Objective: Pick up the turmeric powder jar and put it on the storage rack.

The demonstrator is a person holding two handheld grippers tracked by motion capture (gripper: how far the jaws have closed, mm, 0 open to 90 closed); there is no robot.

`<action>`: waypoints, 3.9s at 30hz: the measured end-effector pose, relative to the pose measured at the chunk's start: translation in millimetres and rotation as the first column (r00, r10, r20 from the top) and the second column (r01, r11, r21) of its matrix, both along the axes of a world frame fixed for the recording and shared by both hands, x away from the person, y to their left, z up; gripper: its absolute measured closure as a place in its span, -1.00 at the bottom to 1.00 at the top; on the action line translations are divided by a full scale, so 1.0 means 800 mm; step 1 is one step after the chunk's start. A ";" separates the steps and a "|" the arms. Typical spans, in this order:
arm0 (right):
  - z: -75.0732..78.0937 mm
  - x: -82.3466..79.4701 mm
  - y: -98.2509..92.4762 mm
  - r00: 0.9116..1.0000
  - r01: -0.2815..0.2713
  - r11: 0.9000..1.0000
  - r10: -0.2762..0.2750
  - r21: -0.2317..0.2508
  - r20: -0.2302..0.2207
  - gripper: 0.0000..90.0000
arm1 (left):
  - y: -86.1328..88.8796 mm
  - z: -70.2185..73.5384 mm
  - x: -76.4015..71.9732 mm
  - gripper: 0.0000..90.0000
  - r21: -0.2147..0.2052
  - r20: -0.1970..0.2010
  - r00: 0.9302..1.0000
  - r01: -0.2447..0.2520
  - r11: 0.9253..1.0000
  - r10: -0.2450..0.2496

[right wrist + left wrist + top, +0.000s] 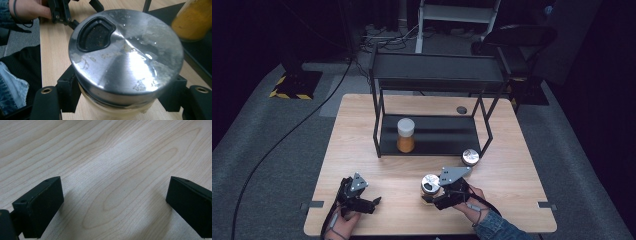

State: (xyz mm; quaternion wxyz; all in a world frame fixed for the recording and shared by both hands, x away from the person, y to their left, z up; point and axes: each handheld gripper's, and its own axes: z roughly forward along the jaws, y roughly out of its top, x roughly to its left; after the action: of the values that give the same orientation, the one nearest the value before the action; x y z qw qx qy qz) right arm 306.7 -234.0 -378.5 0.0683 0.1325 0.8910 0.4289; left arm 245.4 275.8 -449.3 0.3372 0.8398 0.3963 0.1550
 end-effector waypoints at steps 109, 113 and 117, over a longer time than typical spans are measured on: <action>0.009 0.159 0.116 0.824 0.558 0.818 -0.566 -0.138 -0.026 -0.30 | -0.001 0.000 0.003 -0.98 -0.001 -0.002 1.000 0.003 1.000 -0.003; 0.004 0.157 0.114 0.818 0.567 0.814 -0.574 -0.130 -0.028 -0.30 | -0.001 0.000 0.002 -0.98 -0.002 -0.002 1.000 0.002 1.000 -0.002; 0.001 0.155 0.111 0.816 0.571 0.812 -0.578 -0.119 -0.029 -0.30 | -0.001 0.000 0.003 -0.99 -0.001 -0.002 1.000 0.003 1.000 -0.003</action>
State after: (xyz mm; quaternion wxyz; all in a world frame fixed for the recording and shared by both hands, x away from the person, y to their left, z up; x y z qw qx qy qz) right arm 430.9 -145.0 -377.8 0.1731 0.4051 0.8323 0.3364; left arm 247.5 275.1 -449.4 0.3374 0.8404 0.3953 0.1535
